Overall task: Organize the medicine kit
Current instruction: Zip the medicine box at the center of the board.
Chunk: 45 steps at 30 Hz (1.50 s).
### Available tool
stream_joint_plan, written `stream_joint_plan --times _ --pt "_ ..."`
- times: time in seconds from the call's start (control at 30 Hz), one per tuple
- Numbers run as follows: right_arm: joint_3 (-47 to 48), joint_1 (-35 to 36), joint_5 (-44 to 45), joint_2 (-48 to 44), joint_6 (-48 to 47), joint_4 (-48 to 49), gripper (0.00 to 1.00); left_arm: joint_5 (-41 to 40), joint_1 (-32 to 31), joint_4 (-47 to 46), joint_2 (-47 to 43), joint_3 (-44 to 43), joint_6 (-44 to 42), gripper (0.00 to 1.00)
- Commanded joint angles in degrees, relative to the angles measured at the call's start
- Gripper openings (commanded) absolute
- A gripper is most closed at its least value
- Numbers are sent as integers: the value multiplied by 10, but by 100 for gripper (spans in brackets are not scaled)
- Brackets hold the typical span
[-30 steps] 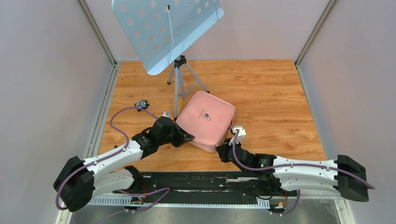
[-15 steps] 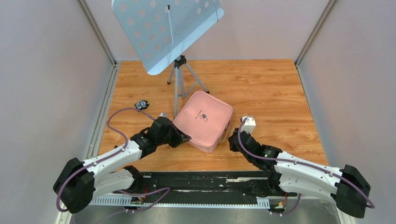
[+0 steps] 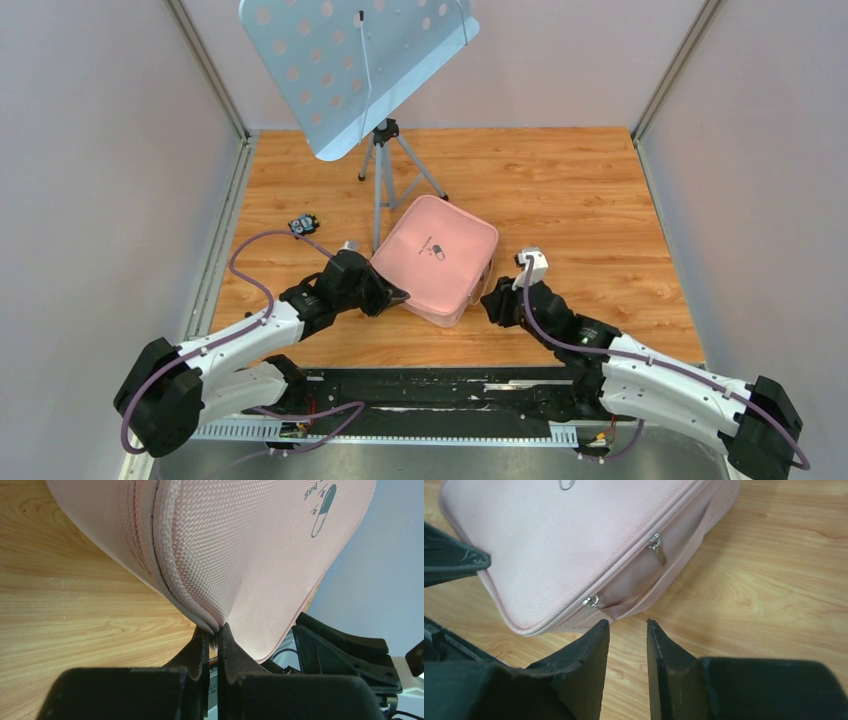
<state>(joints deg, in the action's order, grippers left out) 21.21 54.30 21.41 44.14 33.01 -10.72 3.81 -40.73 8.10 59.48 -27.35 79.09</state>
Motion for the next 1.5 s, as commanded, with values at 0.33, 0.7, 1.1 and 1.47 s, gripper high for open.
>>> stream_joint_plan --times 0.33,0.7,1.1,1.47 --pt "-33 -1 -174 58 -179 168 37 -8 0 2 6 -15 -49 0" --pt "-17 -5 -152 117 -211 207 37 -6 0 2 6 -13 -51 0" --pt "-23 -21 -138 108 -222 222 44 -6 0 -3 5 -9 -48 0" --pt "-18 -30 -150 134 -214 247 10 -6 0 -2 2 -6 -46 0"
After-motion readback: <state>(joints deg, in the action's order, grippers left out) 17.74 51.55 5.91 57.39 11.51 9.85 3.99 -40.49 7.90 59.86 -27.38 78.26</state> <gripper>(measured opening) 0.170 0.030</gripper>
